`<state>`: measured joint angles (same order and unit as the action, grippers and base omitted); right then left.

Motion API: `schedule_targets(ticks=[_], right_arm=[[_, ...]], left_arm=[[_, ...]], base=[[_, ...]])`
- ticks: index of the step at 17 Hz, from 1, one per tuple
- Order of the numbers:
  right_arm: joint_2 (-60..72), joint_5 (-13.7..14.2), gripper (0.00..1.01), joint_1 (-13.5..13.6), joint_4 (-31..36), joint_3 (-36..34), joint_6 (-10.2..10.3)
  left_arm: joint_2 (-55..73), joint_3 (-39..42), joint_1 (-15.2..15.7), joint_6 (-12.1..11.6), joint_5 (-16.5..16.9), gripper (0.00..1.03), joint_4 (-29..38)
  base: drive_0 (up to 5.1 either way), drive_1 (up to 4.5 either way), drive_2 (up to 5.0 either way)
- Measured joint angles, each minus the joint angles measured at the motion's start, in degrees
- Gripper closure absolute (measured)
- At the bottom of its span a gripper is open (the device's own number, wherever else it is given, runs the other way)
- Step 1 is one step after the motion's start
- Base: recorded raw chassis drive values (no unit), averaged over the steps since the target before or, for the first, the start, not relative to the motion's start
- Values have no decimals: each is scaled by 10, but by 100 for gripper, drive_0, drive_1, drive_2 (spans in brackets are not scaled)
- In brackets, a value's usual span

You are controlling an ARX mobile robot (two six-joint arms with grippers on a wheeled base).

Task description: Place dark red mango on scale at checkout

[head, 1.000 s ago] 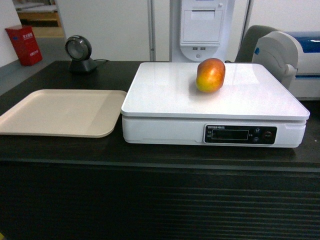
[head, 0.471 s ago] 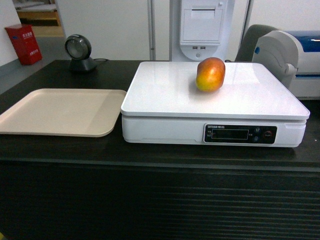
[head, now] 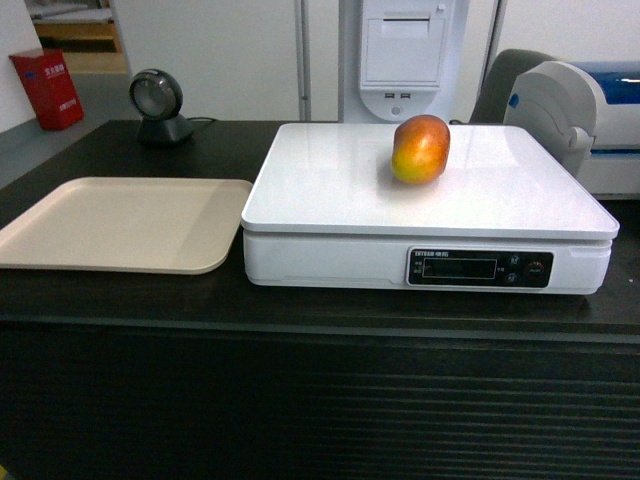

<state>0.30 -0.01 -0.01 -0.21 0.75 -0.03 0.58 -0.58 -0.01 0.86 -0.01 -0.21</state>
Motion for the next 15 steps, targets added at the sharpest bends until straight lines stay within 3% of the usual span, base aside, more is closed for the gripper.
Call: schedule_targets(ticks=[15], right_arm=[[0, 0, 3, 0, 0, 0, 0]], left_arm=[[0, 0, 0, 0, 0, 5, 0]], base=[[0, 0, 0]])
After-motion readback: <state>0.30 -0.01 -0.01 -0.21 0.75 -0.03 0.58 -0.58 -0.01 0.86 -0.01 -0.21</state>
